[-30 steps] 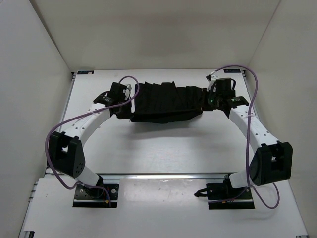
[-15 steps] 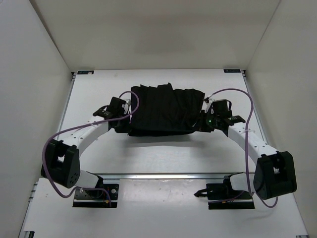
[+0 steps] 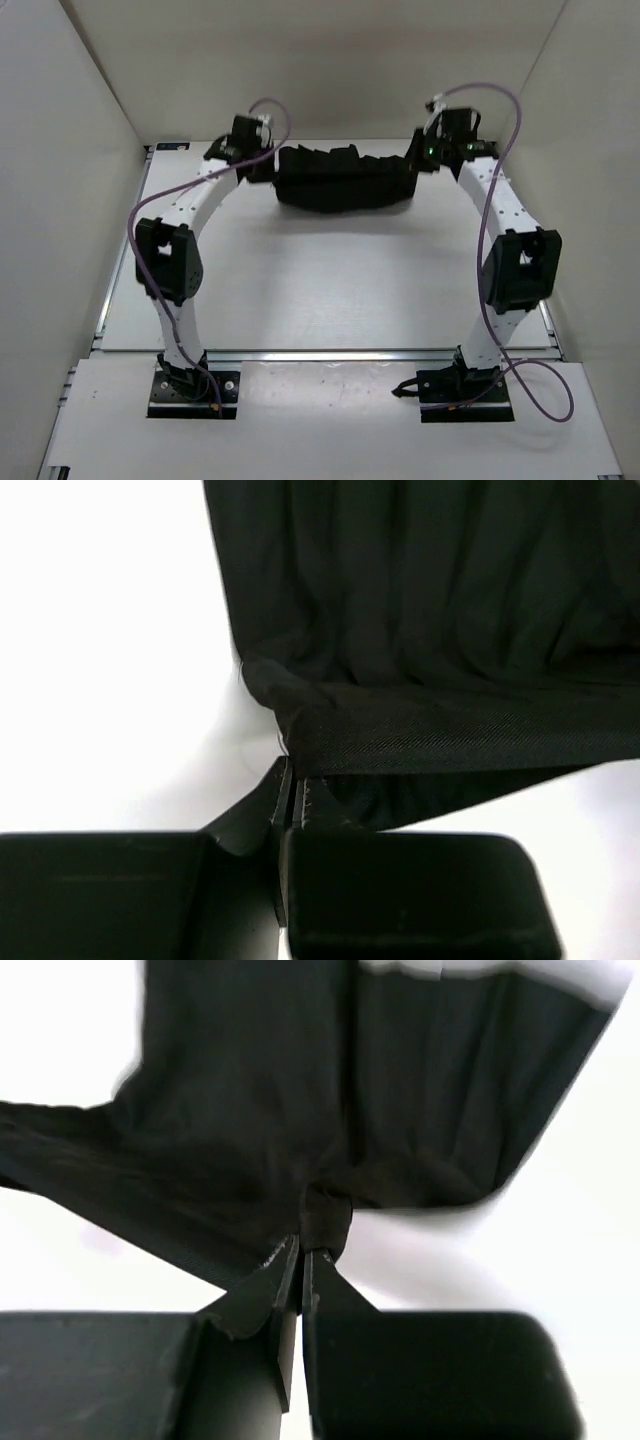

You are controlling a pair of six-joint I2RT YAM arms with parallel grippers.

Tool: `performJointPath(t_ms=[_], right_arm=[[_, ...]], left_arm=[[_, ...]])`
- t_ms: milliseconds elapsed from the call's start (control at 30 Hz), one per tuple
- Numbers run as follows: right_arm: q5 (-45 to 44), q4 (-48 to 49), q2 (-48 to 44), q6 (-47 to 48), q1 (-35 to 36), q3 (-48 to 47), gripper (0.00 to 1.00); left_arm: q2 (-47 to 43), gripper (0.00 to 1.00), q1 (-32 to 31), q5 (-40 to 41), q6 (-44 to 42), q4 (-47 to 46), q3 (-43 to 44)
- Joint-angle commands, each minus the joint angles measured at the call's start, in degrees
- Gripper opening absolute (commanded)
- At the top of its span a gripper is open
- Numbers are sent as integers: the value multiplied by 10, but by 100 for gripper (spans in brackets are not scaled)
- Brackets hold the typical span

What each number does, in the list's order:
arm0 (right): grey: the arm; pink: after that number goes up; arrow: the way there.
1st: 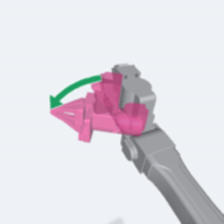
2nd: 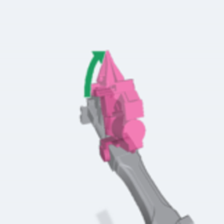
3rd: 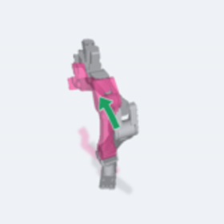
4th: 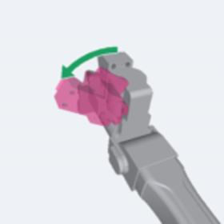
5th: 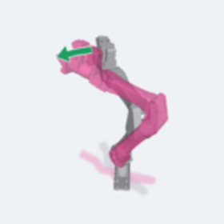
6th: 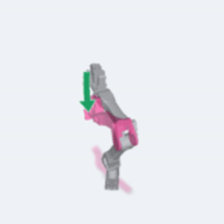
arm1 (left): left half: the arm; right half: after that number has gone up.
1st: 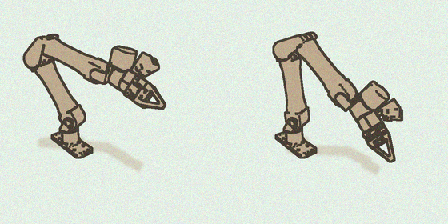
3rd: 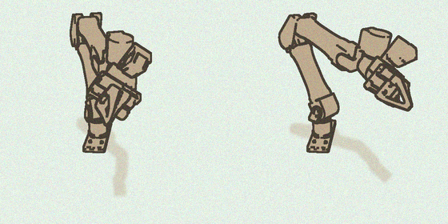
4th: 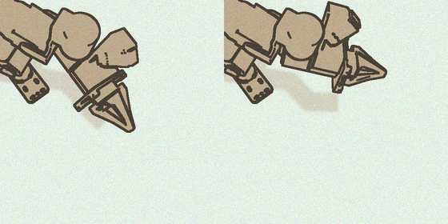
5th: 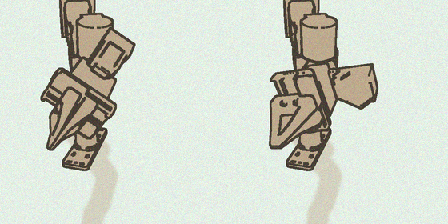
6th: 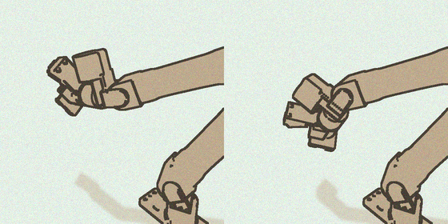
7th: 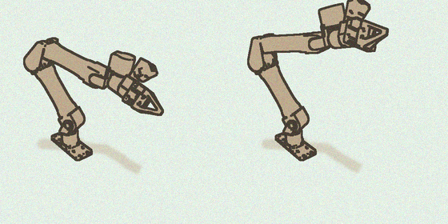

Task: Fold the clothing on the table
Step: Flatten the skirt out, then fold the skirt

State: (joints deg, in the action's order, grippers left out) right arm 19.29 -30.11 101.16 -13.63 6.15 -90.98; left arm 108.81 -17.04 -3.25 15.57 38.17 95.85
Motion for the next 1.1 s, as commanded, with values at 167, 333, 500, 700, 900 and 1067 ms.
performJointPath(t_ms=[167, 333, 500, 700, 900, 1067], right_arm=[[-129, 21, -21, 98, -20, -324, 0], [-166, 180, -229, 94, -9, 113, 0], [-186, 85, -386, 47, 50, 372, 0], [-184, -39, -541, -90, 139, 459, 0], [15, 77, -390, -40, -33, 451, 0], [-17, 116, -208, -17, 21, 387, 0]], left_arm=[[-18, 0, 13, 98, -53, -17, 343], [-182, 0, -26, 136, -93, -121, 8], [-354, 0, -81, 134, -43, -29, -300], [-558, 0, -80, 71, 56, 107, -430], [-394, 0, -14, 39, 30, 17, -380], [-192, 0, -4, 23, 34, -34, -297]])
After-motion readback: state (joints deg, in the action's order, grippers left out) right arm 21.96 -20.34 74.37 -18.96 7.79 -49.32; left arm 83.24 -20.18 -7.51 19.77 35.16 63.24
